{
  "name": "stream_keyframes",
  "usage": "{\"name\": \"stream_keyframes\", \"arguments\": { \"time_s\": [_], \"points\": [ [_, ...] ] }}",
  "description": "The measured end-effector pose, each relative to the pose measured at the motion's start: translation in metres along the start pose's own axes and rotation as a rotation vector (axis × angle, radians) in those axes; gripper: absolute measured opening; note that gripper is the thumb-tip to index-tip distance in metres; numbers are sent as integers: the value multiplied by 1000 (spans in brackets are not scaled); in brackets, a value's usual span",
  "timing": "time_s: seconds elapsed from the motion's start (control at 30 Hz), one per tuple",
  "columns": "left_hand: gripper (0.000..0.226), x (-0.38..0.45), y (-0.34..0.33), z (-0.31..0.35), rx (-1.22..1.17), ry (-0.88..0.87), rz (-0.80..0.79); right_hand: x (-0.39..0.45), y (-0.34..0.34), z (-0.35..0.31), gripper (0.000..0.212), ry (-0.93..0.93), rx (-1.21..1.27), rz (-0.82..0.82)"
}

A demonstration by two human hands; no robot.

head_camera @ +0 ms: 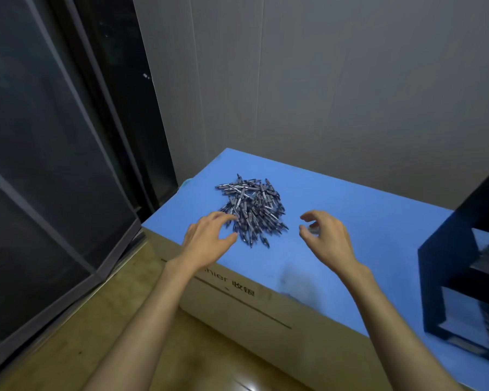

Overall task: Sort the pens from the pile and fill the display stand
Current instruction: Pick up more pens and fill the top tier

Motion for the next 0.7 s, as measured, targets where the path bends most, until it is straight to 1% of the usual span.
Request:
{"name": "stream_keyframes", "arguments": {
  "time_s": [0.2, 0.33, 0.43, 0.57, 0.7],
  "points": [
    [44, 39, -10, -48, 15, -1, -49, 26, -54, -12, 26, -22, -40, -38],
    [45, 74, -20, -80, 31, -7, -97, 55, -95, -16, 28, -45, -21, -58],
    [47, 100, -25, -102, 56, -11, -168, 78, -121, -22, 29, -73, -28, -76],
    [49, 140, -30, -126, 106, -26, -259, 107, -145, -28, 30, -116, -40, -79],
    [47, 176, -39, -141, 118, -52, -286, 125, -163, -29, 27, -145, -73, -117]
  ]
}}
Point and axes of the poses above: each hand's wrist, its own x-axis towards the middle knuckle, its own y-axis out of the back of the hand, z = x × y, the point moved 5 cm from there along x, towards the middle knuckle, and after that the axes turned 2 degrees about y, right-handed, at the moved point
